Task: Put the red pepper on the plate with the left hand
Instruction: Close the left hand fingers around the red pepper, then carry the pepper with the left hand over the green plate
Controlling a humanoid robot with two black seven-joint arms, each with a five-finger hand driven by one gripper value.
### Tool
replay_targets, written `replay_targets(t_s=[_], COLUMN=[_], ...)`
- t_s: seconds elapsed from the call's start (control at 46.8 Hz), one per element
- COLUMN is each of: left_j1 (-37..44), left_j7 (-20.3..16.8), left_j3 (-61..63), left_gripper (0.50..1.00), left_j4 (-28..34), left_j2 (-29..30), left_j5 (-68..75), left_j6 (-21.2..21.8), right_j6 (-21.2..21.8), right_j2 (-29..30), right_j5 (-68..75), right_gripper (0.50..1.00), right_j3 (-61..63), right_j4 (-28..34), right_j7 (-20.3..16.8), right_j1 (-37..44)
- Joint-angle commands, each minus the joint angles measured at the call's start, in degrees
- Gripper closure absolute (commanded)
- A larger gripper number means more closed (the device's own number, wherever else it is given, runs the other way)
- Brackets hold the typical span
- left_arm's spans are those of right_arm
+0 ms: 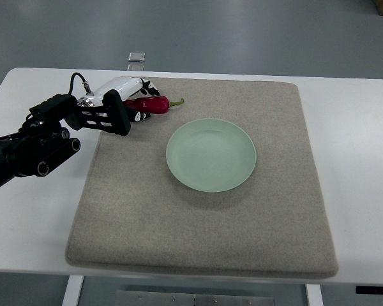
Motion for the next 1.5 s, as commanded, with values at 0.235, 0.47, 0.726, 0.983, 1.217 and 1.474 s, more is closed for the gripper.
replay_targets(t_s=[0.235, 0.47, 0.726, 0.983, 1.217, 1.474], left_j1=[0.00, 0.08, 0.00, 0.00, -0.09, -1.67], left_j7=[0.00, 0.00, 0.00, -0.09, -0.09, -1.14], left_j3=[0.75, 0.75, 0.75, 0.84, 0.40, -0.04], left_gripper=[0.789, 0.793, 0.891, 1.000, 1.000, 1.000], left_j4=[0.52, 0.96, 1.32, 1.32, 0.88, -4.39], left_j2=[-0.44, -0.70, -0.79, -0.79, -1.14, -0.79], left_j5=[-0.09, -0.09, -0.09, -0.09, -0.70, -0.62], left_j6=[0.44, 0.44, 0.44, 0.44, 3.33, 4.30], right_j6=[-0.06, 0.03, 0.03, 0.03, 0.03, 0.03], right_j2=[0.00, 0.00, 0.00, 0.00, 0.00, 0.00], right_j5=[-0.04, -0.04, -0.04, 0.05, -0.04, 0.05], right_gripper=[0.572, 0.572, 0.572, 0.572, 0.572, 0.572], right_j3=[0.00, 0.00, 0.00, 0.00, 0.00, 0.00], right_j4=[-0.02, -0.02, -0.01, -0.01, -0.02, -0.01], right_j7=[0.01, 0.01, 0.01, 0.01, 0.01, 0.01], right_j1=[0.03, 0.03, 0.03, 0.03, 0.03, -0.06])
